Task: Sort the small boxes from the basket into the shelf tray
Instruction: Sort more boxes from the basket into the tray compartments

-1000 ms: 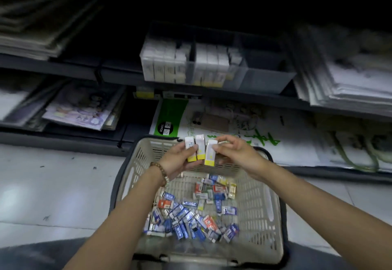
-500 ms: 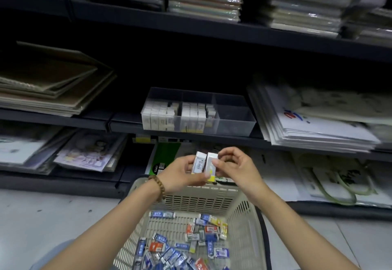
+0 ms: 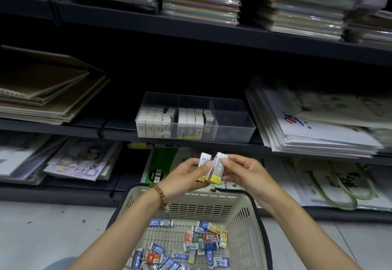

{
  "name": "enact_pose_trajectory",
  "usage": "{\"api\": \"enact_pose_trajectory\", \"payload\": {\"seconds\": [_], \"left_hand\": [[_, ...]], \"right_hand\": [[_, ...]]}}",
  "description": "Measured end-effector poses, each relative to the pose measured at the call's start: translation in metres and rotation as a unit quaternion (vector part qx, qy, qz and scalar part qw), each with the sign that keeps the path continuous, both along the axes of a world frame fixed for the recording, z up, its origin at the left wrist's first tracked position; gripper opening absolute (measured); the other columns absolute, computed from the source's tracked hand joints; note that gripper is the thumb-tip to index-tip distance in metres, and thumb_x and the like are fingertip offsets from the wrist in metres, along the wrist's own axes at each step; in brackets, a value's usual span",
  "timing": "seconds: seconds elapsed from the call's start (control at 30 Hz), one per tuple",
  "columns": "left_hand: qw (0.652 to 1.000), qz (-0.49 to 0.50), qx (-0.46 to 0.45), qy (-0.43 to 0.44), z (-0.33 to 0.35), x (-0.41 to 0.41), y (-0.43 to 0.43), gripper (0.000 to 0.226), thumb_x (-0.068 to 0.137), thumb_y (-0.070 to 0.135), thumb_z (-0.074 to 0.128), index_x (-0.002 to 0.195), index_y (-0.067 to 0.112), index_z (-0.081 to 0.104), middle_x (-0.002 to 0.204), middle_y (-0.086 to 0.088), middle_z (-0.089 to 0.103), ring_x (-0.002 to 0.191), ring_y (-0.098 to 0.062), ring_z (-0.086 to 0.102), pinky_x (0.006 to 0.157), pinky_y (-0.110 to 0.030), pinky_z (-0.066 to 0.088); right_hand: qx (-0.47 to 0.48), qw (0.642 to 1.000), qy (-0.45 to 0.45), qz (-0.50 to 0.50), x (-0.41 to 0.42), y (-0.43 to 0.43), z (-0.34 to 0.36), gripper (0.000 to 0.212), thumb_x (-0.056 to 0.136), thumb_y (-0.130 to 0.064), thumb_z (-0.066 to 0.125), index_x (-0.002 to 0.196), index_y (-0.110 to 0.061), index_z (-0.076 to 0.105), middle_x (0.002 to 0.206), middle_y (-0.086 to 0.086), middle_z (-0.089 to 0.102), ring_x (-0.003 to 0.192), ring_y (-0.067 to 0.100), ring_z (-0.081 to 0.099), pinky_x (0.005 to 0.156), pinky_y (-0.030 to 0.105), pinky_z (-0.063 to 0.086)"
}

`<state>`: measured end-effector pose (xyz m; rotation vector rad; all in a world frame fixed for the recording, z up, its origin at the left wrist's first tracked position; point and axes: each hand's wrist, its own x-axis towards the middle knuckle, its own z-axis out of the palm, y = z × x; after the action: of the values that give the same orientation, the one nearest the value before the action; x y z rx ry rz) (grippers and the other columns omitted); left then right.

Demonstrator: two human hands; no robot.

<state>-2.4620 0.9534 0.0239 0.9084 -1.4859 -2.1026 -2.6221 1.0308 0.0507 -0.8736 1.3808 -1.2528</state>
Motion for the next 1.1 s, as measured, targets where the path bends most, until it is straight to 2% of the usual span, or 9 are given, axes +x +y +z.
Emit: {"api": "enact_pose_trajectory", "payload": {"seconds": [0.07,0.13,0.43,0.53,0.67,0.83,0.9,1.0,1.1], "left_hand": [[0.998,-0.03,-0.059,-0.023,-0.003,0.001,0.004,0.056,0.073,0.042,0.07,0.119,0.016,0.052,0.113,-0.004,0.065,0.103,-0.015,0.064,0.093,-0.032,0.051],[0.992,-0.027,-0.118,-0.046,-0.003,0.002,0.004,0.05,0.079,0.035,0.07,0.123,0.02,0.052,0.115,-0.002,0.064,0.106,-0.016,0.063,0.096,-0.035,0.049],[0.979,-0.051,-0.193,-0.037,0.005,0.007,-0.003,0.045,0.085,0.015,0.064,0.129,0.017,0.053,0.119,0.001,0.063,0.103,-0.014,0.064,0.089,-0.027,0.052],[0.977,-0.026,-0.203,-0.061,0.009,0.007,-0.014,0.042,0.081,0.018,0.069,0.12,0.017,0.054,0.114,0.001,0.064,0.101,-0.014,0.064,0.09,-0.03,0.052],[0.969,-0.002,-0.239,-0.058,0.02,0.001,-0.037,0.036,0.078,0.021,0.073,0.109,0.022,0.056,0.108,0.005,0.065,0.098,-0.005,0.064,0.087,-0.021,0.051],[0.962,0.048,-0.27,-0.011,0.028,-0.012,-0.06,0.041,0.079,0.034,0.068,0.118,0.032,0.053,0.12,0.011,0.059,0.104,0.006,0.058,0.086,-0.013,0.048],[0.935,0.092,-0.339,-0.051,0.025,-0.011,-0.067,0.051,0.079,0.049,0.06,0.126,0.034,0.046,0.13,0.017,0.05,0.117,0.006,0.047,0.096,-0.016,0.041],[0.866,0.135,-0.457,-0.152,0.018,0.002,-0.081,0.066,0.075,0.069,0.041,0.133,0.038,0.039,0.133,0.021,0.039,0.126,0.002,0.033,0.103,-0.022,0.029],[0.804,0.142,-0.528,-0.234,0.011,0.011,-0.091,0.072,0.077,0.071,0.03,0.137,0.032,0.039,0.14,0.013,0.04,0.134,-0.007,0.027,0.107,-0.022,0.014]], "right_hand": [[-0.004,1.0,0.003,-0.003,0.005,-0.001,-0.002,0.021,0.088,-0.018,0.062,0.106,-0.01,0.068,0.092,0.009,0.074,0.082,0.016,0.071,0.069,0.018,0.055],[-0.012,1.0,0.009,-0.021,0.009,-0.002,-0.004,0.02,0.088,-0.017,0.062,0.106,-0.011,0.068,0.095,0.009,0.074,0.086,0.019,0.071,0.072,0.02,0.056],[-0.029,0.997,0.03,-0.067,0.009,-0.004,-0.005,0.025,0.079,-0.012,0.072,0.103,-0.01,0.067,0.097,0.007,0.072,0.083,0.016,0.072,0.066,0.017,0.055],[-0.028,0.998,0.017,-0.052,0.005,-0.01,0.001,0.031,0.08,-0.012,0.071,0.11,-0.011,0.066,0.105,0.006,0.071,0.088,0.015,0.071,0.069,0.017,0.055],[-0.028,1.0,0.001,-0.003,-0.003,-0.03,0.018,0.031,0.081,-0.018,0.069,0.111,-0.015,0.066,0.105,0.005,0.072,0.096,0.015,0.069,0.073,0.018,0.055],[-0.049,0.995,0.075,0.035,-0.024,-0.074,0.048,0.021,0.086,-0.013,0.063,0.107,-0.01,0.067,0.097,0.005,0.073,0.086,0.011,0.07,0.071,0.016,0.054],[-0.057,0.993,0.099,0.018,-0.036,-0.094,0.058,0.02,0.088,-0.01,0.061,0.107,-0.006,0.065,0.095,0.007,0.071,0.078,0.01,0.068,0.069,0.015,0.055],[-0.044,0.991,0.128,0.012,-0.054,-0.119,0.066,0.028,0.089,-0.009,0.06,0.115,0.002,0.059,0.098,0.012,0.067,0.078,0.011,0.067,0.069,0.013,0.055],[-0.012,0.978,0.205,0.047,-0.063,-0.139,0.062,0.032,0.088,-0.011,0.063,0.116,0.001,0.057,0.113,0.018,0.064,0.084,0.015,0.067,0.073,0.017,0.057]]}}
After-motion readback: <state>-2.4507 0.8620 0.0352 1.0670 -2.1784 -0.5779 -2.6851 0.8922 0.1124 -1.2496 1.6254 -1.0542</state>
